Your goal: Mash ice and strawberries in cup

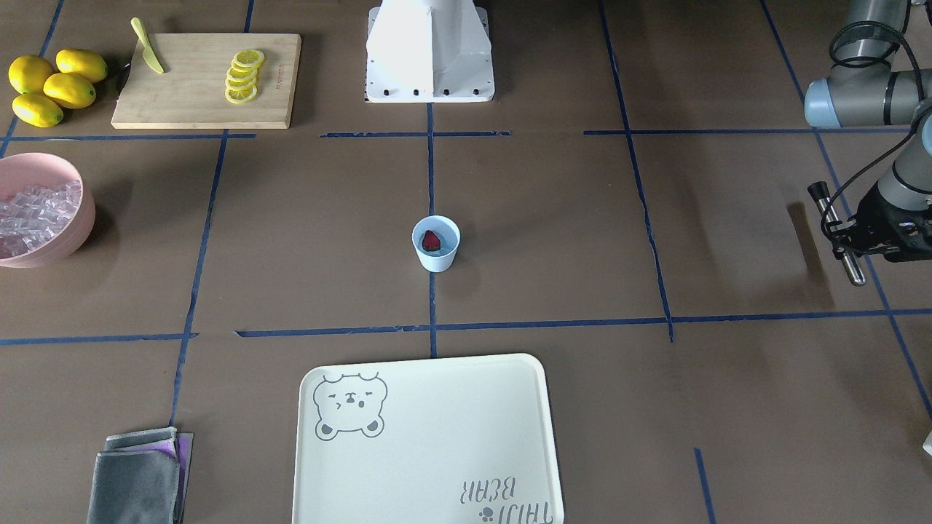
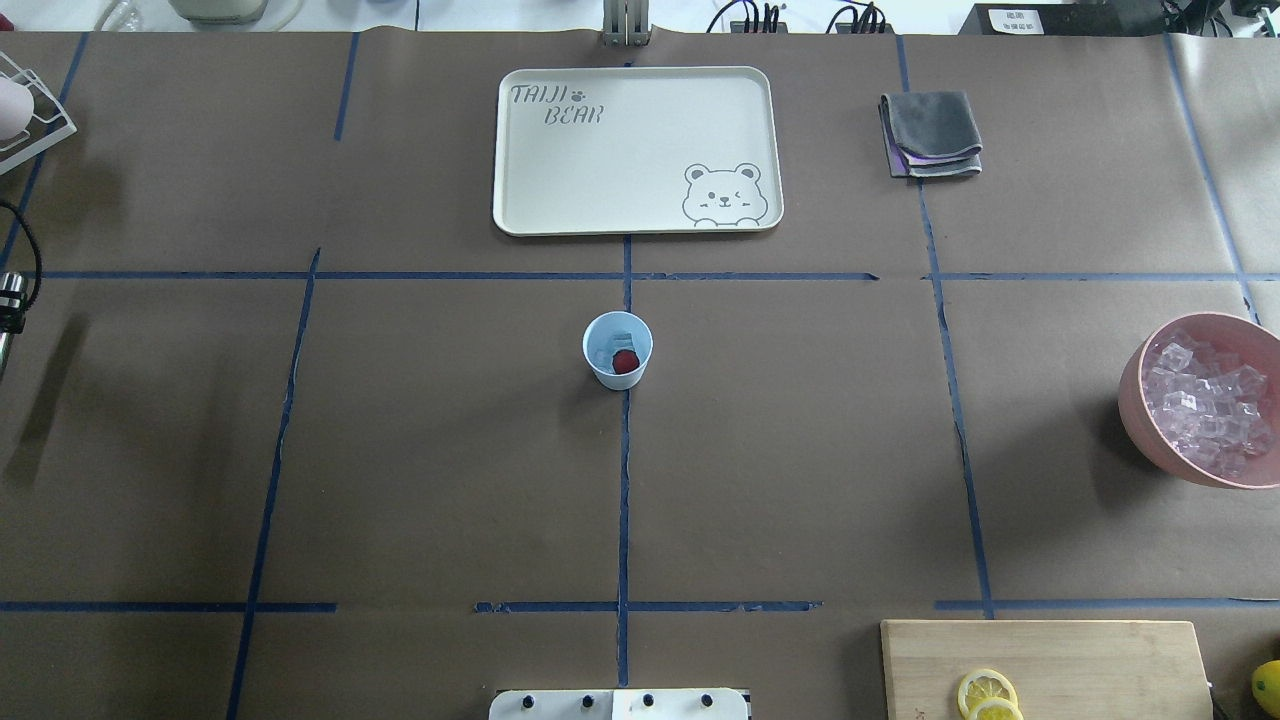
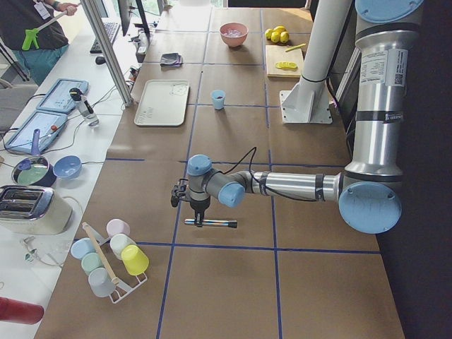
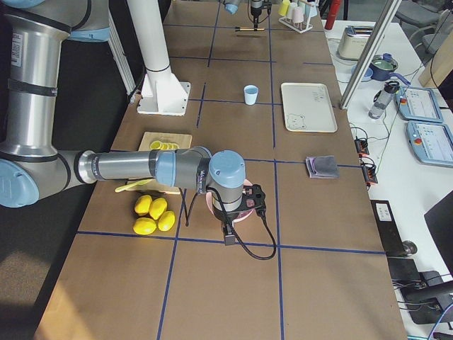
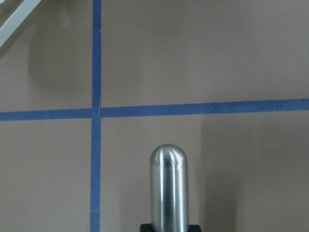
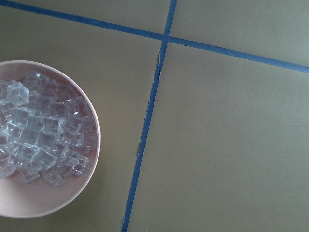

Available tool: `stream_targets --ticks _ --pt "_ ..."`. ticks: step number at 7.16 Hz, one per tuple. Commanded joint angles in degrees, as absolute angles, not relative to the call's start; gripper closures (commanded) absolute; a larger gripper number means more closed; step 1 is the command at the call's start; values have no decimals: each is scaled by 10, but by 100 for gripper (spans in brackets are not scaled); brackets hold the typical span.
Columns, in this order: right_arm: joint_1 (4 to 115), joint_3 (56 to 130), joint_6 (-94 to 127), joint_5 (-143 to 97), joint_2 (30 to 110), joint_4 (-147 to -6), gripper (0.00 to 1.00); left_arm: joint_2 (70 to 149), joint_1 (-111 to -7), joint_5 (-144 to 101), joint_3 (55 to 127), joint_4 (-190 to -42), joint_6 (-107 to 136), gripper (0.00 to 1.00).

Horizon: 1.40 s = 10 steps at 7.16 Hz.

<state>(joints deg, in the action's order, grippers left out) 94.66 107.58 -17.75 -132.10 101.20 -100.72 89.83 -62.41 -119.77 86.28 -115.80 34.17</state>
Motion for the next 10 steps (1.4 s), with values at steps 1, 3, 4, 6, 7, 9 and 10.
stream_targets --ticks 1,3,4,6,7,9,10 --pt "947 1076 -177 -1321 1011 -1007 0 898 -624 -1216 865 -1158 338 0" --pt "947 1076 -177 -1321 1011 -1007 1 899 -641 -1288 891 -1149 276 0" --pt "947 1076 -177 -1321 1010 -1007 1 899 -710 -1306 890 -1139 202 0" --pt "947 1076 -177 -1322 1010 -1007 1 906 -825 -1315 917 -965 2 0" --pt "947 1076 -177 -1322 1010 -1007 1 909 -859 -1316 920 -882 -81 0" --pt "946 1075 -177 -1322 1009 -1007 1 897 -921 -1338 932 -834 -90 0" --pt "946 1075 -177 -1322 1009 -1007 0 892 -922 -1339 933 -838 -68 0"
